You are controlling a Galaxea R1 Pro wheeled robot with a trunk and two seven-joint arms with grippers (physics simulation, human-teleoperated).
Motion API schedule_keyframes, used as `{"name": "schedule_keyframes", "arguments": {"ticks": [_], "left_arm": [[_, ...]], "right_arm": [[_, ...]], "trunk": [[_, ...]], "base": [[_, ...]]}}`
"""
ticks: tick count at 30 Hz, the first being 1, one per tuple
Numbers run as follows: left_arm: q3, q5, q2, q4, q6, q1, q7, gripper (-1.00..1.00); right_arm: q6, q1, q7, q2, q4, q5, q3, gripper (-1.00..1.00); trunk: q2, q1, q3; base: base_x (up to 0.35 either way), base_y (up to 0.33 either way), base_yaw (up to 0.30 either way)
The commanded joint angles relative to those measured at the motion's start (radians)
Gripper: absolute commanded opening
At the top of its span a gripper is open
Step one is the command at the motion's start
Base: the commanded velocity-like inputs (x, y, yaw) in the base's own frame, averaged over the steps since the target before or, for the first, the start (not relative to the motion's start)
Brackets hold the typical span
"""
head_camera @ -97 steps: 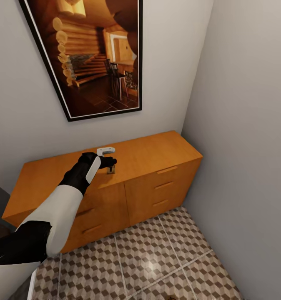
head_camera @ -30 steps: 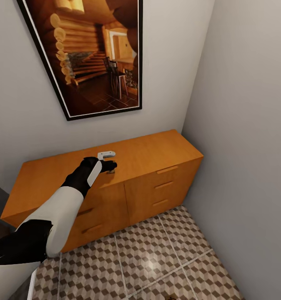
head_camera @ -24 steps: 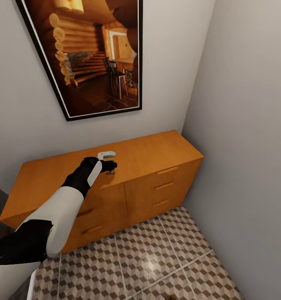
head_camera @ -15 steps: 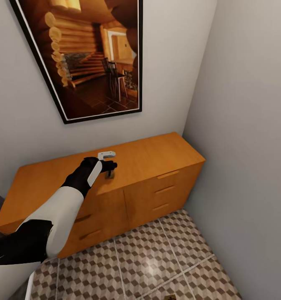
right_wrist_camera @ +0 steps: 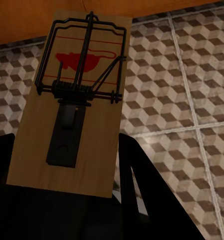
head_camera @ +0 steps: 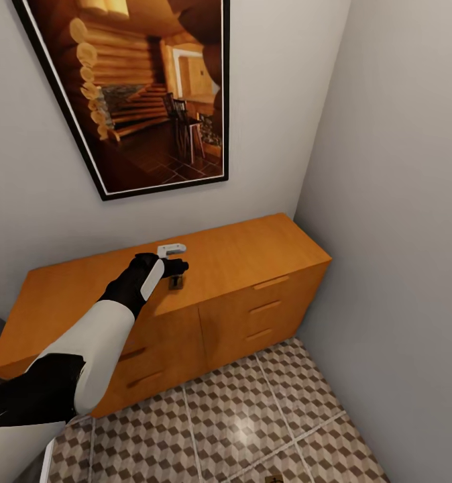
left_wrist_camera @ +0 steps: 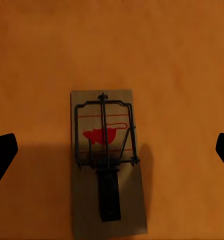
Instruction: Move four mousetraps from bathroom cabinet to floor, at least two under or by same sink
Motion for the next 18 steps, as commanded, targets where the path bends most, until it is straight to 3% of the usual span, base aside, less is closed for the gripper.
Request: {"name": "schedule_keyframes", "arguments": {"ticks": [1, 18], "left_arm": [[-0.003, 0.010, 0.000, -0.001, 0.004, 0.000, 0.008, 1.00], [-0.003, 0.010, -0.007, 0.009, 0.004, -0.001, 0.008, 1.00]], "right_arm": [[-0.003, -0.001, 0.005, 0.000, 0.001, 0.002, -0.003, -1.00], [-0.003, -0.001, 0.005, 0.000, 0.001, 0.002, -0.003, -1.00]], "trunk": [[-0.002, 0.000, -0.002], [-0.002, 0.000, -0.027]], "base": [[0.000, 0.000, 0.000], [0.000, 0.000, 0.000]]}}
